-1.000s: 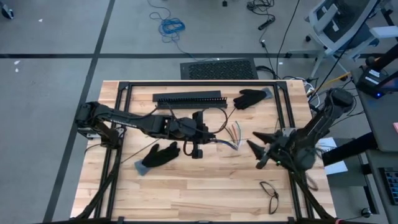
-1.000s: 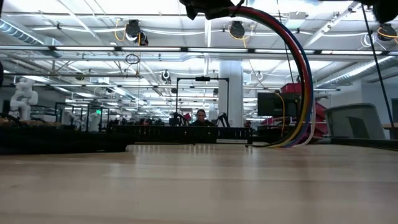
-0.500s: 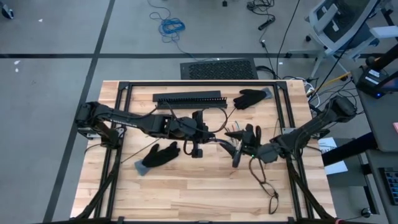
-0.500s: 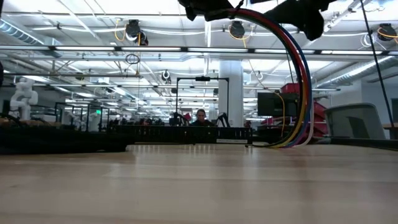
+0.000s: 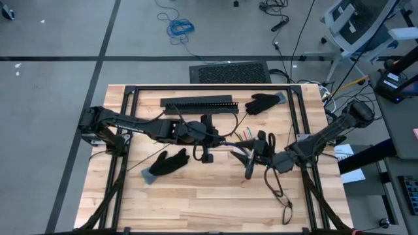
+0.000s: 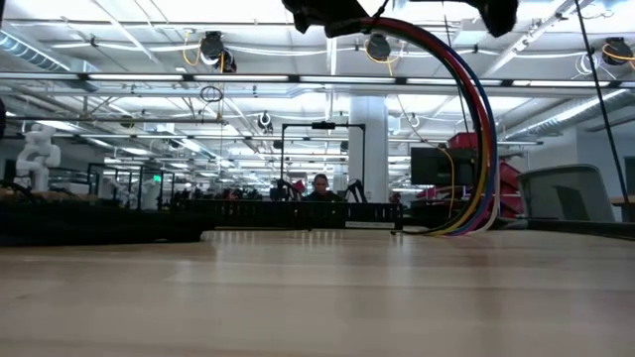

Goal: Ziptie cables
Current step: Wrap the cable wires using a zip tie

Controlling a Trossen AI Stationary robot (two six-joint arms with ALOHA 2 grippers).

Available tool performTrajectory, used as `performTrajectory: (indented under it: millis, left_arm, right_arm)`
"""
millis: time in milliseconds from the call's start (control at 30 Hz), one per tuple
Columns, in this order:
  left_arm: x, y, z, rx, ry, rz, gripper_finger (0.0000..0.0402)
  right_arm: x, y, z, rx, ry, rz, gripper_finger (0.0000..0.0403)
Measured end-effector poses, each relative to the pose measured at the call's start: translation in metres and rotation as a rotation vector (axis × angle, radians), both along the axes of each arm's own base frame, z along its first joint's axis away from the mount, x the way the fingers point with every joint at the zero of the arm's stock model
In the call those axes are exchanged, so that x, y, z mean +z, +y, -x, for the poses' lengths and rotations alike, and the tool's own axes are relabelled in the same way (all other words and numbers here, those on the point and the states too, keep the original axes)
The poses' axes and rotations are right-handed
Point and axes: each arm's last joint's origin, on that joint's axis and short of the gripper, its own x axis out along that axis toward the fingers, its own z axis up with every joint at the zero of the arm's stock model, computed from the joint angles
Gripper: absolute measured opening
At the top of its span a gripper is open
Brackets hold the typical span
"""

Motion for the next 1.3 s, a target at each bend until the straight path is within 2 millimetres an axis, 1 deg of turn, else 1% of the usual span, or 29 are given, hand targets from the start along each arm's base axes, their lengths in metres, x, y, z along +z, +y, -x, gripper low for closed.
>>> performTrajectory:
  millis: [67, 200, 233, 267, 333, 400, 467, 600, 633, 667, 700, 733, 767, 833, 900, 967, 1067, 1233, 1300]
  left_arm:
    - [0.002, 0.000, 0.002, 0.003, 0.001, 0.005, 0.0000]
    - [0.007, 0.000, 0.006, 0.014, -0.011, 0.030, 0.0000]
    - [0.009, 0.000, 0.008, 0.013, -0.012, 0.031, 0.0000]
    - [0.011, 0.000, 0.009, 0.014, -0.022, 0.032, 0.0000]
    - [0.017, 0.001, 0.015, 0.014, -0.027, 0.033, 0.0000]
    - [0.021, 0.001, 0.018, 0.014, -0.040, 0.033, 0.0000]
    - [0.023, 0.002, 0.023, 0.016, -0.027, 0.032, 0.0000]
    - [0.030, 0.003, 0.032, 0.034, -0.022, 0.049, 0.0000]
    - [0.033, 0.003, 0.036, 0.034, -0.025, 0.049, 0.0000]
    - [0.035, 0.003, 0.039, 0.041, -0.023, 0.043, 0.0000]
    - [0.037, 0.003, 0.042, 0.055, -0.021, 0.033, 0.0000]
    - [0.040, 0.004, 0.045, 0.073, -0.028, 0.024, 0.0000]
    - [0.043, 0.005, 0.049, 0.087, -0.032, 0.015, 0.0000]
    - [0.047, 0.007, 0.055, 0.100, -0.035, -0.001, 0.0000]
    - [0.052, 0.008, 0.060, 0.112, -0.046, -0.023, 0.0000]
    - [0.055, 0.010, 0.065, 0.129, -0.045, -0.037, 0.0000]
    - [0.056, 0.012, 0.066, 0.137, -0.040, -0.040, 0.0000]
    - [0.044, 0.015, 0.065, 0.147, -0.008, -0.049, 0.0000]
    - [0.040, 0.016, 0.064, 0.151, 0.001, -0.051, 0.0000]
  right_arm:
    - [-0.006, -0.001, 0.006, -0.064, -0.012, -0.034, 0.0154]
    - [-0.034, -0.015, 0.021, -0.194, -0.027, -0.108, 0.0151]
    - [-0.037, -0.020, 0.025, -0.215, -0.062, -0.137, 0.0153]
    - [-0.035, -0.025, 0.028, -0.220, -0.116, -0.178, 0.0157]
    - [-0.031, -0.037, 0.031, -0.177, -0.195, -0.224, 0.0165]
    - [-0.027, -0.055, 0.028, -0.074, -0.271, -0.274, 0.0173]
    - [-0.026, -0.077, 0.021, 0.022, -0.339, -0.318, 0.0181]
    - [-0.023, -0.121, 0.003, 0.138, -0.458, -0.368, 0.0189]
    - [-0.020, -0.129, -0.003, 0.171, -0.488, -0.377, 0.0190]
    - [-0.015, -0.132, -0.008, 0.219, -0.519, -0.385, 0.0191]
    - [-0.011, -0.131, -0.014, 0.281, -0.528, -0.384, 0.0192]
    - [-0.009, -0.127, -0.021, 0.349, -0.497, -0.371, 0.0192]
    - [-0.010, -0.121, -0.028, 0.399, -0.429, -0.358, 0.0192]
    - [-0.018, -0.107, -0.038, 0.424, -0.278, -0.310, 0.0190]
    - [-0.017, -0.096, -0.042, 0.389, -0.227, -0.232, 0.0186]
    - [-0.007, -0.092, -0.043, 0.353, -0.266, -0.167, 0.0182]
    - [0.000, -0.090, -0.040, 0.314, -0.297, -0.107, 0.0177]
    - [0.012, -0.090, -0.037, 0.319, -0.408, -0.102, 0.0162]
    - [0.014, -0.090, -0.036, 0.323, -0.428, -0.086, 0.0152]
